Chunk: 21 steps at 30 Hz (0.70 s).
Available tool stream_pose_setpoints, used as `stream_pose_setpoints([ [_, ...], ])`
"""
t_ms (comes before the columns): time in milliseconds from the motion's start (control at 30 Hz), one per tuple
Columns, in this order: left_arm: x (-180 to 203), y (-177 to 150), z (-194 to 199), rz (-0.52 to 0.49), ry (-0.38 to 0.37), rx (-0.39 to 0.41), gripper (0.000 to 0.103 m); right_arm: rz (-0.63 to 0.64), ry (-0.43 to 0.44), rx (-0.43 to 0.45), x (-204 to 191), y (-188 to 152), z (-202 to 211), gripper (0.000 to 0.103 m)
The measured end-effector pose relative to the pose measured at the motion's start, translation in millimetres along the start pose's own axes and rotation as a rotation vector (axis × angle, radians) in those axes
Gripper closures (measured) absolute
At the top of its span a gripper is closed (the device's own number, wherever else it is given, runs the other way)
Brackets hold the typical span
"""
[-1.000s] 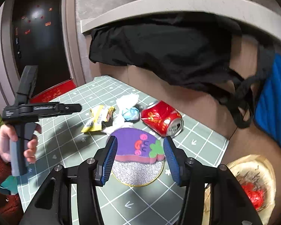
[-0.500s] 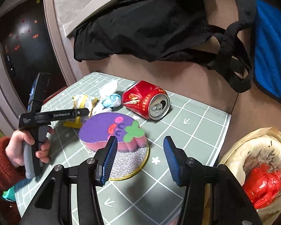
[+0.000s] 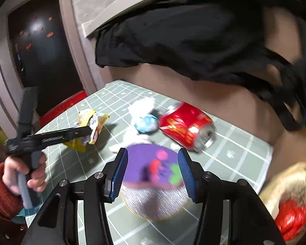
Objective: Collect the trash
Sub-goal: 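Grasp the yellow snack bag with the left gripper, then grasp the white tissue and blue mask with the right gripper while the left holds the yellow bag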
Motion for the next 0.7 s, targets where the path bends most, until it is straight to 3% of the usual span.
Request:
stream_pose_setpoints([
  [200, -12.1, -7.4, 36.5, -0.039, 0.008, 0.103, 0.064, 0.093, -0.04, -0.084, -43.1, 12.3, -41.1, 0.057],
  [400, -41.3, -23.0, 40.4, 0.007, -0.023, 0.061, 0.064, 0.165, -0.11, -0.18, -69.4, 15.6, -87.1, 0.057],
  [533, -57.3, -30.2, 48.0, 0.044, -0.032, 0.068, 0.064, 0.186, -0.126, -0.255, -73.6, 13.1, -110.1, 0.057],
  [700, -65.3, -32.5, 53.0, 0.063, -0.053, 0.072, 0.064, 0.249, -0.211, -0.331, -77.4, 6.7, -130.1, 0.058],
])
Point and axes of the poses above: each gripper's, at about its wrist camera, not at the fingertips, and z roughly against the way its jaws point, x to its right, y to its top, the point moved 2 cm from there along -z, roughly the way its jaws point, and after that the axes turned 8 degrees about -z, right-handed, at the moved point
